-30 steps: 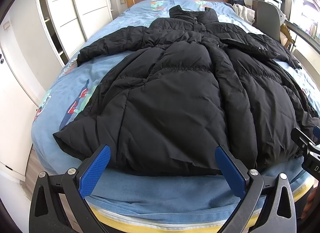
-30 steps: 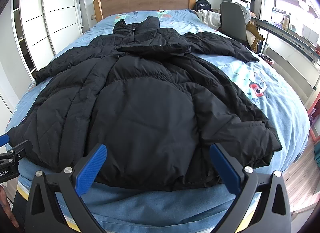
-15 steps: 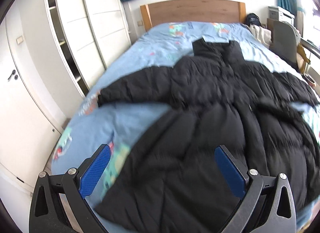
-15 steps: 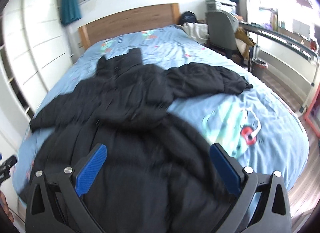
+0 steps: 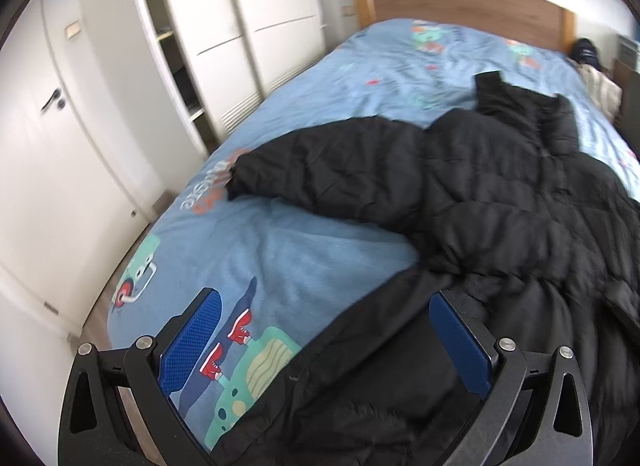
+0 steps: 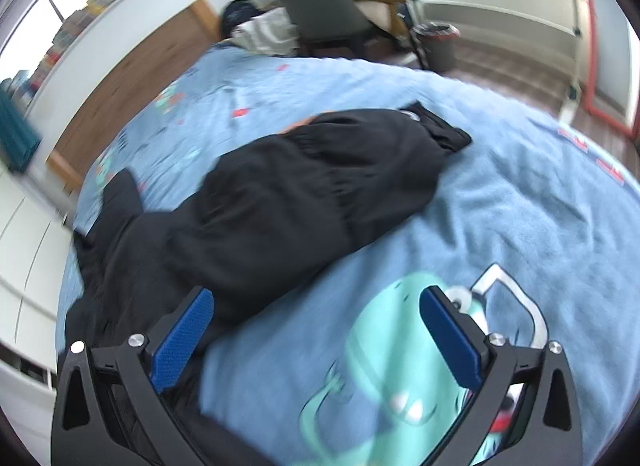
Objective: Fold large clothes
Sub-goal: 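Grasp the jacket sleeve with the right gripper and lift it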
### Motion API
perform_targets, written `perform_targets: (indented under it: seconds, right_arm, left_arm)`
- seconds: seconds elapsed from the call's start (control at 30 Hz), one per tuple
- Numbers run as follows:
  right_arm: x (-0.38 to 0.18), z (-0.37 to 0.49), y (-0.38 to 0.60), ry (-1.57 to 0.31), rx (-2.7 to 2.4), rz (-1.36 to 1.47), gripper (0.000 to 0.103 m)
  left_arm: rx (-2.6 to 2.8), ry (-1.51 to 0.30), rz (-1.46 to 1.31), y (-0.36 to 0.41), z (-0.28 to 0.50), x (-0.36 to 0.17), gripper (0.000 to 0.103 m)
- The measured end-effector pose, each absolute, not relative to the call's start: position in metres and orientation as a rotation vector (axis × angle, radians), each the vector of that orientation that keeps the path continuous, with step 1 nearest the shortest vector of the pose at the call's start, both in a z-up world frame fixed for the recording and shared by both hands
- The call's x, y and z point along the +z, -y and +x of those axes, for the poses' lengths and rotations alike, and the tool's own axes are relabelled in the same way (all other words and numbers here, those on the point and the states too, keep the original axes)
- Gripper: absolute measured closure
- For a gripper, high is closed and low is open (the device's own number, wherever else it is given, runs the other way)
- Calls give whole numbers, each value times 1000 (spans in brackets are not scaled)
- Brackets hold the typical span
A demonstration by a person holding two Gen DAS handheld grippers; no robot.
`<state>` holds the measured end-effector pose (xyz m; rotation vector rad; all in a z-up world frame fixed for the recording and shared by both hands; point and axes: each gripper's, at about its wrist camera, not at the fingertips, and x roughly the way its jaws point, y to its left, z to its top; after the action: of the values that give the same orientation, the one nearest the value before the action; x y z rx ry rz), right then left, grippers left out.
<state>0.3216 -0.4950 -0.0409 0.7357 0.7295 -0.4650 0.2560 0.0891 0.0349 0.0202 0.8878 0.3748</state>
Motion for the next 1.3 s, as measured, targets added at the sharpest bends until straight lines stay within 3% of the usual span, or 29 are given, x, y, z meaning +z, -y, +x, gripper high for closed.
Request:
perform_targets:
  seconds: [0.33, 0.37, 0.4, 0.47, 0.6, 1.0, 1.3]
  right_arm:
    - [-99, 352, 573, -596, -465, 1059, 4]
    - [-101, 353, 577, -586, -470, 1080, 15]
    - [-104, 353, 582, -574, -466, 1108, 36]
    - [-109, 354, 590, -567, -462, 1165, 59]
    - [-92, 361, 591, -525, -408, 1107, 88]
    - [37, 402, 496, -503, -194, 711, 94]
    - [87, 433, 364, -525, 67, 481, 94]
  left_arm:
    - [416, -991, -37, -93, 279, -7, 1]
    - [413, -998, -35, -92, 280, -10, 1]
    - [412, -1002, -30, -92, 281, -13, 1]
    - [404, -1009, -25, -91, 282, -15, 1]
    - [386, -1004, -30, -91, 284, -15, 1]
    - [332, -898, -185, -108, 265, 8, 1]
    - [334, -866, -245, -138, 248, 17, 1]
